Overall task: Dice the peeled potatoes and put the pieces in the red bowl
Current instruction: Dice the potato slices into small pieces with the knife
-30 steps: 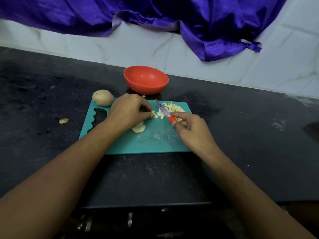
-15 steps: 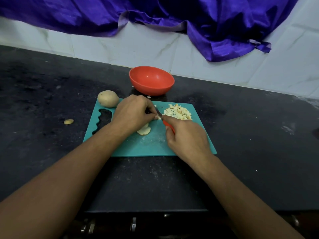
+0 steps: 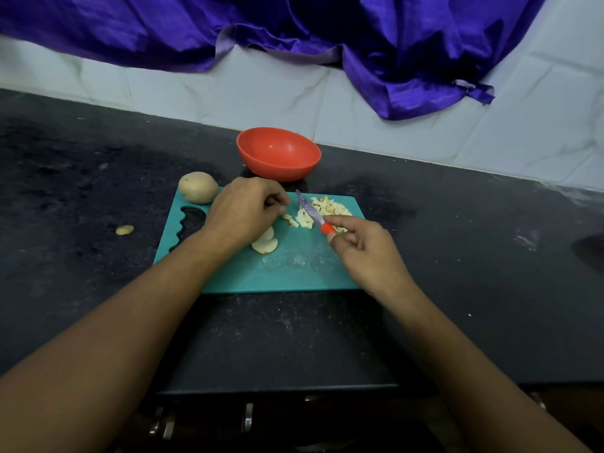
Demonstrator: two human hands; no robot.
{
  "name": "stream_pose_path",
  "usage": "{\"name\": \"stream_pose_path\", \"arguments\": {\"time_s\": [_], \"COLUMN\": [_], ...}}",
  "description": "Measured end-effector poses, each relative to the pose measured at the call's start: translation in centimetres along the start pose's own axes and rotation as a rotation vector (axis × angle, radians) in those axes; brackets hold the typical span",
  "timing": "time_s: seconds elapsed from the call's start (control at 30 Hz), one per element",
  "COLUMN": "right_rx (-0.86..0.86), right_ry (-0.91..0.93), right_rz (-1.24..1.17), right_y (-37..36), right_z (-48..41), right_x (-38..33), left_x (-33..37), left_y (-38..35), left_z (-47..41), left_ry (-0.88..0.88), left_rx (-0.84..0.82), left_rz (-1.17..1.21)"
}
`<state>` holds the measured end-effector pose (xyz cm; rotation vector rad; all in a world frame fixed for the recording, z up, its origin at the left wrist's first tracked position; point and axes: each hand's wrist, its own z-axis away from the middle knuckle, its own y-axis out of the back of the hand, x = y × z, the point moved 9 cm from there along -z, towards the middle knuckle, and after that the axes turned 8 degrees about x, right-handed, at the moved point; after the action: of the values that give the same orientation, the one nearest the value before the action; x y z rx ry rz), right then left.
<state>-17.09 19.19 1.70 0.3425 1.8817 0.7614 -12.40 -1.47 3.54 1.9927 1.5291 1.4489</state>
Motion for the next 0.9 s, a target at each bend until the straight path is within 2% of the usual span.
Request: {"name": "stream_pose_path", "arguments": {"time_s": [0.2,0.33,0.47,0.7,0.9], "right_rx": [0.002,-0.015,0.022,0.106,0.188], "right_ry": [0.324,0.468,0.407,0.307,0.298], "right_rz": [0.427,0.597,0.640,0.568,0.377], "right_y": [-1.5,-2.8,-1.3,-0.2,0.5], "right_z": [2.6,3.2,1.9,0.6,0.8], "right_x": [-4.9,-5.9,-4.4,-2.6,-1.6], "left_x": [-0.8,-1.0,-0.8,-0.4,-1.0], "left_y": [2.3,3.1,2.6,2.3,2.2], "left_z": [-0.4,-0.5,-0.5,-0.6,-0.3], "left_ry": [0.044,0.058,0.050,0.022,0.024], "left_rx": [0.113,0.151,0.115,-0.008,-0.255], "left_rz": [0.053,0.039,0.006,-0.010,0.058]}}
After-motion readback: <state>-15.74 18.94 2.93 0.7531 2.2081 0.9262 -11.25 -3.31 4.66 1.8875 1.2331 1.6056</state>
